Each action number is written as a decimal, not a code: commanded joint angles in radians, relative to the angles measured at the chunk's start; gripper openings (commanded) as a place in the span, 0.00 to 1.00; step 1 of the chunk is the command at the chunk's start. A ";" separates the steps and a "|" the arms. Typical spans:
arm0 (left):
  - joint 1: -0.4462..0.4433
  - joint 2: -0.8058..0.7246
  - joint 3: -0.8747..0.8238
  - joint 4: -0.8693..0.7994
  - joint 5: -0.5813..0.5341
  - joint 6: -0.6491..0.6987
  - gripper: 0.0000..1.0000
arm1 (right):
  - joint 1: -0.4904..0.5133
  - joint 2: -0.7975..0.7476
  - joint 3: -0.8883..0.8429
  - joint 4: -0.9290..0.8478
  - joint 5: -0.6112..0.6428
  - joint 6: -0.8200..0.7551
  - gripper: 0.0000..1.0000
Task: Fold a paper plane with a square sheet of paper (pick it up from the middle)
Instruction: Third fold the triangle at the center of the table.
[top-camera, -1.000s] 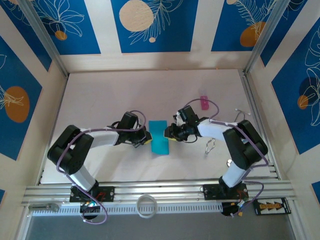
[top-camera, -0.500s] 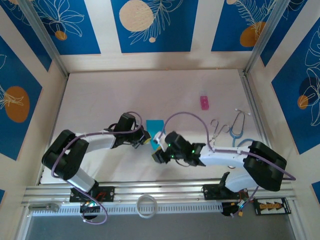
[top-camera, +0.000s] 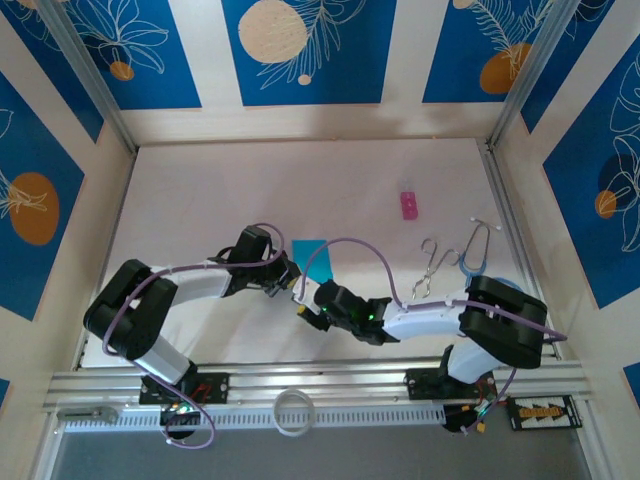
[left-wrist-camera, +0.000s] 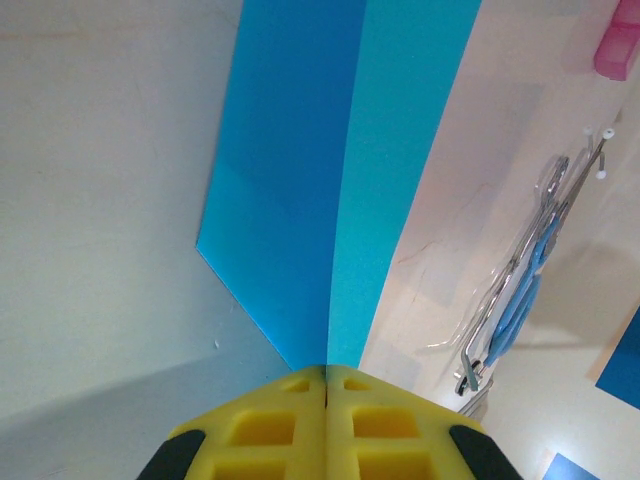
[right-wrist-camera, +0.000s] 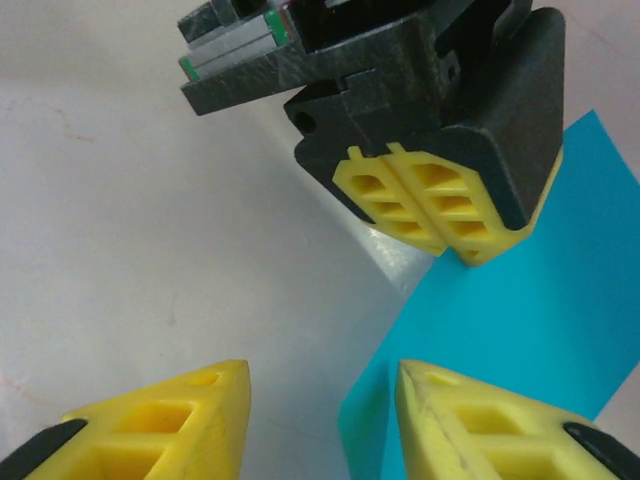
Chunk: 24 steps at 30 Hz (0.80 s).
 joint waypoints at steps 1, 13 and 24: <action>-0.002 -0.022 -0.002 0.004 -0.008 -0.010 0.00 | 0.007 0.012 0.023 0.054 0.067 -0.035 0.41; -0.002 -0.020 -0.007 0.014 -0.004 -0.015 0.00 | 0.000 0.050 0.033 0.046 0.081 -0.013 0.33; -0.002 -0.019 -0.013 0.026 -0.004 -0.021 0.00 | -0.012 0.036 0.032 0.047 0.086 0.022 0.22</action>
